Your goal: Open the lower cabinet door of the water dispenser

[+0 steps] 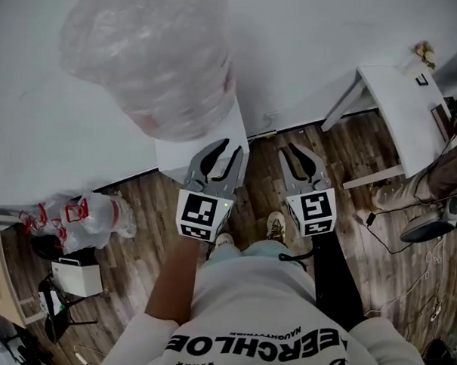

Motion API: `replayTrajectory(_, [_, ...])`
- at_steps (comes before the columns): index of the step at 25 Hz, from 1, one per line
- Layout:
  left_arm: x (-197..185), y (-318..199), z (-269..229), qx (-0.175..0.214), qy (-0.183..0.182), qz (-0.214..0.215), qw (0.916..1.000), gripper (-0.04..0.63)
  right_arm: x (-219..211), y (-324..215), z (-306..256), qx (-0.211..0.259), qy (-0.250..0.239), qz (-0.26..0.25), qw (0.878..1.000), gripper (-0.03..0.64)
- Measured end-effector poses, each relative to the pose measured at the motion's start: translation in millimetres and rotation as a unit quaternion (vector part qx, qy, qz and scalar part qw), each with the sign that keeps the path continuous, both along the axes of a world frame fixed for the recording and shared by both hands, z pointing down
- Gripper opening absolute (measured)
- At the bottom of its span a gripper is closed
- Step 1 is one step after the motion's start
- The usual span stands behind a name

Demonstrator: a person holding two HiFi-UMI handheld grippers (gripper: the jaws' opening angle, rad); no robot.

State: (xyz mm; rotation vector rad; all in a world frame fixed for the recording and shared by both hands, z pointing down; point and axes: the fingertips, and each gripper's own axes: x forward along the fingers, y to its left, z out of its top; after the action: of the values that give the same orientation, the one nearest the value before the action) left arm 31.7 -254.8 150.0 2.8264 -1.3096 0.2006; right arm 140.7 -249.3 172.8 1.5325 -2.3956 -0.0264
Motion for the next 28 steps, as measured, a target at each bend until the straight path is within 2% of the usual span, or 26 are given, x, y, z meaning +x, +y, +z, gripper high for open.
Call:
replayTrajectory(8, [29,-39,9,-0.003,-0.010,-0.084,0.9964,0.114,25,-60,-6,-0.001,-0.010,-0.098,0.995,0.060])
replayTrajectory(16, [42,-51,22,-0.012,-0.012,-0.145,0.9892,0.114,27,-84,13,-0.017,-0.013,-0.178,0.984,0.060])
replayTrajectory(23, [38,-41,45,-0.039,-0.016,-0.173,0.9841,0.114,19,-81,40,-0.042,-0.015,-0.214,0.976,0.060])
replayTrajectory(28, [42,-36,60,-0.058,-0.023,-0.170,0.9835,0.114,17,-76,57,-0.060,-0.019,-0.230,0.971,0.060])
